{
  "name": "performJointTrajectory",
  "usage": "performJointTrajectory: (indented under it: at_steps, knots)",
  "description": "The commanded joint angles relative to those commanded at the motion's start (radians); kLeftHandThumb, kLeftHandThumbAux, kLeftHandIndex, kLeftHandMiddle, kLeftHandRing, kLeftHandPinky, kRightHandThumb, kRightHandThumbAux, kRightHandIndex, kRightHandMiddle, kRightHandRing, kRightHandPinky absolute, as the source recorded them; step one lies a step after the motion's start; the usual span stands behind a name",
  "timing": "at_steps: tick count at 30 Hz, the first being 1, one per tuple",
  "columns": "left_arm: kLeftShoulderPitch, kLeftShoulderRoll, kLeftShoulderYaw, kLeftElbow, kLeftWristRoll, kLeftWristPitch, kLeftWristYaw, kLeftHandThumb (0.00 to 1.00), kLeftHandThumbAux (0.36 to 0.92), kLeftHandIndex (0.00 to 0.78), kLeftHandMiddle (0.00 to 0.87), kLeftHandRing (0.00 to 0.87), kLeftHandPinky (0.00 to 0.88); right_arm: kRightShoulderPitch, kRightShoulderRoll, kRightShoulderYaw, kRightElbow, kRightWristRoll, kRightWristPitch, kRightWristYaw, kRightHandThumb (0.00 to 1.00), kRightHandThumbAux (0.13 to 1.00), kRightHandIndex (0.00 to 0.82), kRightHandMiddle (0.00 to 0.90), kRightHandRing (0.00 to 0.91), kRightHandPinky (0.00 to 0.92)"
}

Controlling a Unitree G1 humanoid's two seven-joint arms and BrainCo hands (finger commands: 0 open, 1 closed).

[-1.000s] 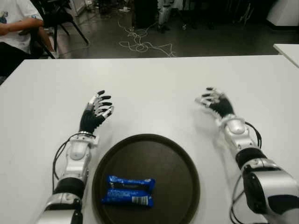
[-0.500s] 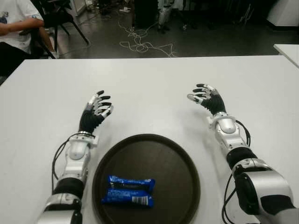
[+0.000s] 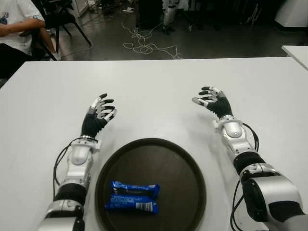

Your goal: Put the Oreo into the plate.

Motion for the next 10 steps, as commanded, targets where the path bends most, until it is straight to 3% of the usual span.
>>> performJointTrajectory:
  at_steps: [10]
  knots:
    - [-0.001, -0.003, 0.001, 0.007, -0.007, -0.009, -0.012, 0.524, 0.677, 0.117, 0.244, 0.272, 0.322, 0.001, 0.000, 0.001, -0.001, -0.007, 0.002, 0.002, 0.000, 0.720, 0.299, 0.373, 0.413, 0.423]
